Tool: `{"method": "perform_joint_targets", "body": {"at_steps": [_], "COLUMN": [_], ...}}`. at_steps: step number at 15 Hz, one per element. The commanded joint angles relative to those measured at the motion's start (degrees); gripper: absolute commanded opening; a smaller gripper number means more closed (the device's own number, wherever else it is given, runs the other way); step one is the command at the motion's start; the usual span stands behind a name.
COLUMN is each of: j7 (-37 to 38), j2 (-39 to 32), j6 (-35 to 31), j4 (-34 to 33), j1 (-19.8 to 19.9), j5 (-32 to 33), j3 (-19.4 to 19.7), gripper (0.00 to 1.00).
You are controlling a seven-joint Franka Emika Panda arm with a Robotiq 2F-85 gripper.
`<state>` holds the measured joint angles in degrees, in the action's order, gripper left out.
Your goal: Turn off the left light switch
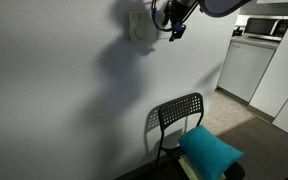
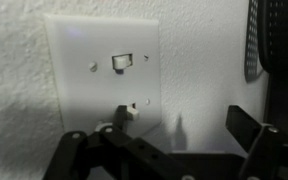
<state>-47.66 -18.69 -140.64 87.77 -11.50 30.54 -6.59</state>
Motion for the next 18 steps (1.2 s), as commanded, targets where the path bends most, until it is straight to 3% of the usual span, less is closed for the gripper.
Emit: {"method": "perform_joint_targets", "body": {"at_steps": [1, 8, 18], "j7": [-0.5, 0.2, 3.7], "j2": [-3.5, -2.0, 4.9], "j6": [0.4, 1.4, 4.9], "j4": [-0.7, -0.4, 6.3], "j1": [1.5, 1.1, 0.7], "j5": [-2.1, -3.4, -6.2], "j3": [0.4, 0.3, -0.8], "gripper": [1.0, 1.0, 1.0]}}
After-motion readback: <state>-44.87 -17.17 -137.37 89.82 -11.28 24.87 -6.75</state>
